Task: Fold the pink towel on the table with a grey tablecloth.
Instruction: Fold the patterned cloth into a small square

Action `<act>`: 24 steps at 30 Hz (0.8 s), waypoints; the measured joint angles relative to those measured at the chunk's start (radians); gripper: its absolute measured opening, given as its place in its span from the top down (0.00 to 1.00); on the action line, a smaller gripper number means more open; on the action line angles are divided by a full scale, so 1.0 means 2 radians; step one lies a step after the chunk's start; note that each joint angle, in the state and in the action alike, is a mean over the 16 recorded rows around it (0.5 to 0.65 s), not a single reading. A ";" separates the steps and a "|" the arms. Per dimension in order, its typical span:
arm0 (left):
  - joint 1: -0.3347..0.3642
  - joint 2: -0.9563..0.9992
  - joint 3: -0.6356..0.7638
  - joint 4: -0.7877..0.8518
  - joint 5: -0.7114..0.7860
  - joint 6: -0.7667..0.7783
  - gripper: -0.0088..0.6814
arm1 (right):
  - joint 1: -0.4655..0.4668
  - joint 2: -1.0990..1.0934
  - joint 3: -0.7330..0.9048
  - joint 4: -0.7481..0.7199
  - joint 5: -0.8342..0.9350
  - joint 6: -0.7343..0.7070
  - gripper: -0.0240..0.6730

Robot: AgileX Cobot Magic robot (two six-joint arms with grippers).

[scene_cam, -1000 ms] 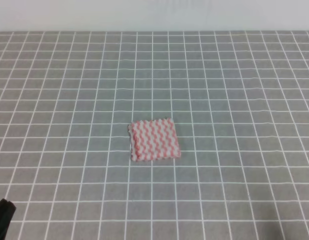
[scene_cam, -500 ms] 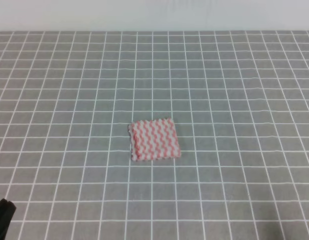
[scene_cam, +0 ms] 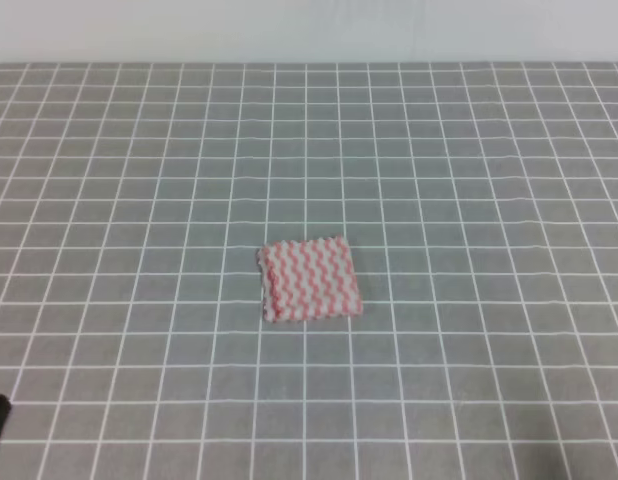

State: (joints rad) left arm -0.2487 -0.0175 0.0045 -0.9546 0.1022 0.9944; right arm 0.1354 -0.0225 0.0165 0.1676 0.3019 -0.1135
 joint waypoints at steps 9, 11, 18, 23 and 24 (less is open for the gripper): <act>0.041 0.000 0.001 0.253 0.043 -0.251 0.99 | 0.000 0.000 0.000 0.000 0.001 0.000 0.99; 0.050 0.000 0.001 0.299 0.058 -0.303 0.99 | 0.000 0.000 0.001 0.000 0.000 0.000 0.99; 0.068 -0.001 0.001 0.361 0.107 -0.377 0.99 | 0.000 -0.001 0.001 0.000 -0.001 0.000 0.99; 0.069 -0.001 0.000 0.363 0.125 -0.377 0.99 | 0.000 -0.003 0.004 0.000 -0.003 0.000 0.99; 0.069 -0.001 0.000 0.363 0.126 -0.377 0.99 | 0.000 -0.003 0.004 0.000 -0.003 0.000 0.99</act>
State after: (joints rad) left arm -0.1110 -0.0196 0.0042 -0.2293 0.3545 0.2407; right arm 0.1361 -0.0276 0.0235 0.1685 0.2955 -0.1137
